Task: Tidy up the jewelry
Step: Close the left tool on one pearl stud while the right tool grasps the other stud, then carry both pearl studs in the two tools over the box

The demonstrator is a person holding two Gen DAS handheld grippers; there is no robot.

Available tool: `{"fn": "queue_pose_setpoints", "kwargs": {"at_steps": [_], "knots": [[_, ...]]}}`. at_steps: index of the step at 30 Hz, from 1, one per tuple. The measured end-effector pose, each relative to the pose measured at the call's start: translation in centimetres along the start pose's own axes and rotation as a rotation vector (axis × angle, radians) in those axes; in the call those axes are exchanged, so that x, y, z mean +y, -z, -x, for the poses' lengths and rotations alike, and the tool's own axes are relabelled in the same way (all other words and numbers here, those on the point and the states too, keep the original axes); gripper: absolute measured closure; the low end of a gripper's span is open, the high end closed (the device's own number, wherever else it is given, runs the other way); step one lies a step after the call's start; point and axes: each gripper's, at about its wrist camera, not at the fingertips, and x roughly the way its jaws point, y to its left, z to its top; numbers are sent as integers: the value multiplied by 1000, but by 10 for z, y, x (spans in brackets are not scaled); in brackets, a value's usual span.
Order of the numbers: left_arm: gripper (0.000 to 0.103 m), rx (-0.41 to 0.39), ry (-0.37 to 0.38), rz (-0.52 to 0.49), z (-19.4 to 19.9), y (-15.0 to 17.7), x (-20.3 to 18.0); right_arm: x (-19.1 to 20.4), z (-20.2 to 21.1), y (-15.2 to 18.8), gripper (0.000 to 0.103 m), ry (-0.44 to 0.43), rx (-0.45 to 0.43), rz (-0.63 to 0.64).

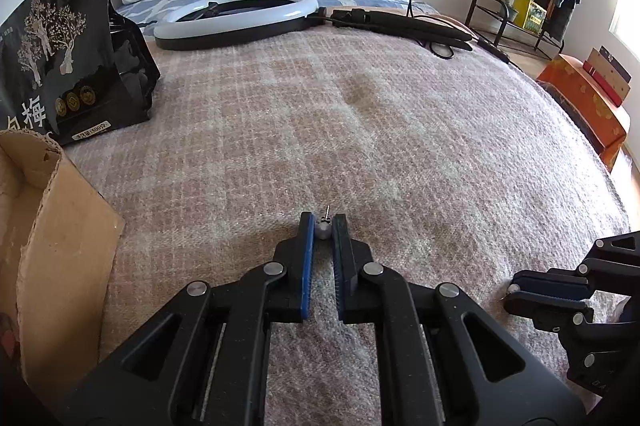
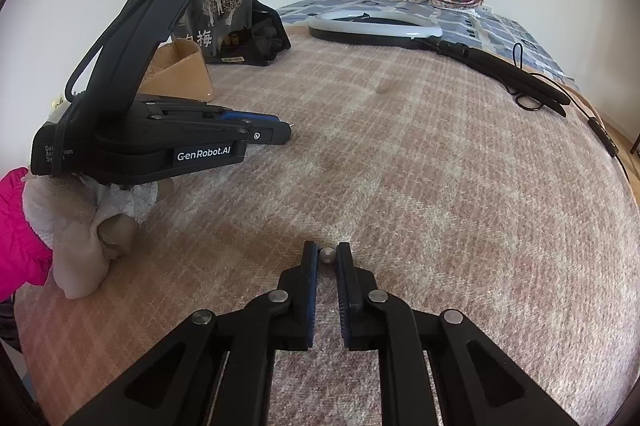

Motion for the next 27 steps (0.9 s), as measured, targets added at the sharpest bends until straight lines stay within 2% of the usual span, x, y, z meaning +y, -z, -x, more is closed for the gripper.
{"fn": "queue_pose_setpoints", "kwargs": {"at_steps": [14, 27], "knots": [[96, -26, -7, 27, 27, 1, 3, 4, 18, -5, 96, 24, -14, -7], [96, -125, -11, 28, 115, -9, 8, 32, 69, -26, 96, 43, -47, -2]]}}
